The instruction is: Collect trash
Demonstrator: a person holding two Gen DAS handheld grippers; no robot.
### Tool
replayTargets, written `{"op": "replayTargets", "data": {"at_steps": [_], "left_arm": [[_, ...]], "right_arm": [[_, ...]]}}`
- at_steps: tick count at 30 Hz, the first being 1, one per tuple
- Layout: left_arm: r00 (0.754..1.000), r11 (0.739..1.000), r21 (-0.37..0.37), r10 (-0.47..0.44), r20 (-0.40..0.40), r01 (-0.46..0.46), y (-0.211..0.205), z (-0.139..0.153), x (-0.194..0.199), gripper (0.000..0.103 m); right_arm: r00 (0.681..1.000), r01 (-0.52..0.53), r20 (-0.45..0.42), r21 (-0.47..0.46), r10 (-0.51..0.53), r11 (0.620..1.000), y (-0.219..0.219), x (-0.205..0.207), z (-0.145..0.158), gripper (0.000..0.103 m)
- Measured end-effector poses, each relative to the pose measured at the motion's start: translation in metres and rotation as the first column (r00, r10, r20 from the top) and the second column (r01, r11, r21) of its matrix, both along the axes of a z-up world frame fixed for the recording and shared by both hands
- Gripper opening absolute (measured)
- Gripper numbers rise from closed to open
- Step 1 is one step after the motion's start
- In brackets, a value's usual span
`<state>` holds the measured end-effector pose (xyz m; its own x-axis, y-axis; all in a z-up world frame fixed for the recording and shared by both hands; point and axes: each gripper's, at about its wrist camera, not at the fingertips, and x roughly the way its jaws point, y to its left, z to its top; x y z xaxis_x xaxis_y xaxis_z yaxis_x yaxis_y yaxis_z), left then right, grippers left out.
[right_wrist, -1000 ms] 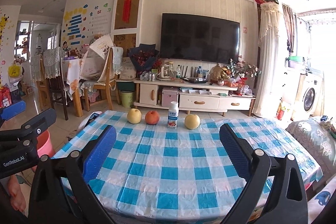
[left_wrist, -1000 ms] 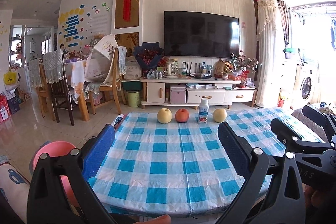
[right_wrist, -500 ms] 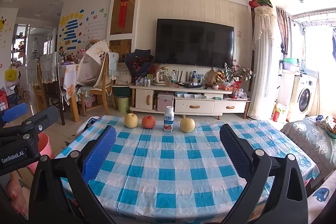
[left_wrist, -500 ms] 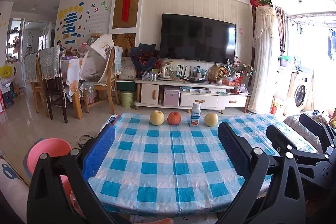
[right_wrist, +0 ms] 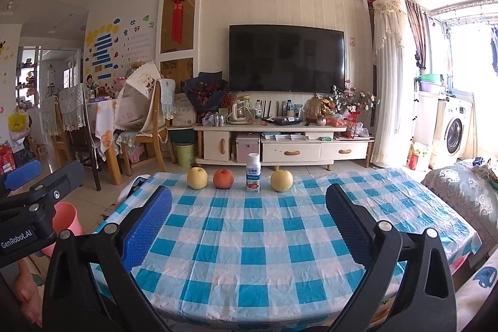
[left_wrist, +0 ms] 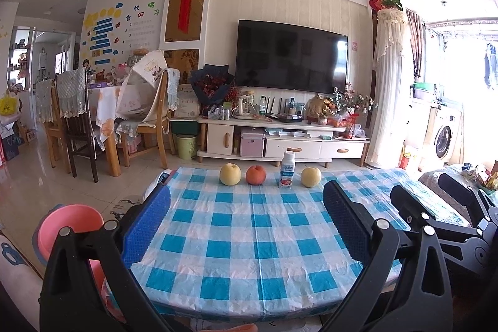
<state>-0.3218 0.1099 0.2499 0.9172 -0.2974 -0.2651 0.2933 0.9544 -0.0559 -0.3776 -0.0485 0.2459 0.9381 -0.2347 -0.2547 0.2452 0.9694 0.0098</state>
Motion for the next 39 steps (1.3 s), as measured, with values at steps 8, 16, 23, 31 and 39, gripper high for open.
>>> {"op": "replayTargets", "data": {"at_steps": [8, 16, 23, 31, 39], "left_arm": [[1.0, 1.0, 0.004, -0.003, -0.01, 0.003, -0.002, -0.004, 0.004, 0.099], [1.0, 1.0, 0.01, -0.001, -0.027, 0.001, -0.005, -0.012, 0.013, 0.099], [0.999, 1.0, 0.029, -0.005, -0.04, 0.007, -0.013, -0.022, 0.024, 0.099], [0.997, 0.999, 0.042, 0.0, -0.078, 0.003, -0.022, -0.038, 0.049, 0.099], [0.99, 0.997, 0.073, 0.008, -0.144, 0.002, -0.038, -0.064, 0.086, 0.099]], "right_arm": [[1.0, 0.001, -0.013, 0.009, -0.001, 1.0, 0.0, 0.004, -0.004, 0.098], [1.0, 0.004, -0.031, 0.025, -0.003, 1.0, -0.005, 0.011, -0.014, 0.098], [0.999, 0.009, -0.04, 0.042, -0.008, 0.999, -0.013, 0.022, -0.024, 0.098], [0.998, 0.019, -0.058, 0.05, -0.016, 0.999, -0.024, 0.041, -0.039, 0.098], [0.994, 0.024, -0.106, 0.063, -0.017, 0.998, -0.038, 0.074, -0.065, 0.098]]}}
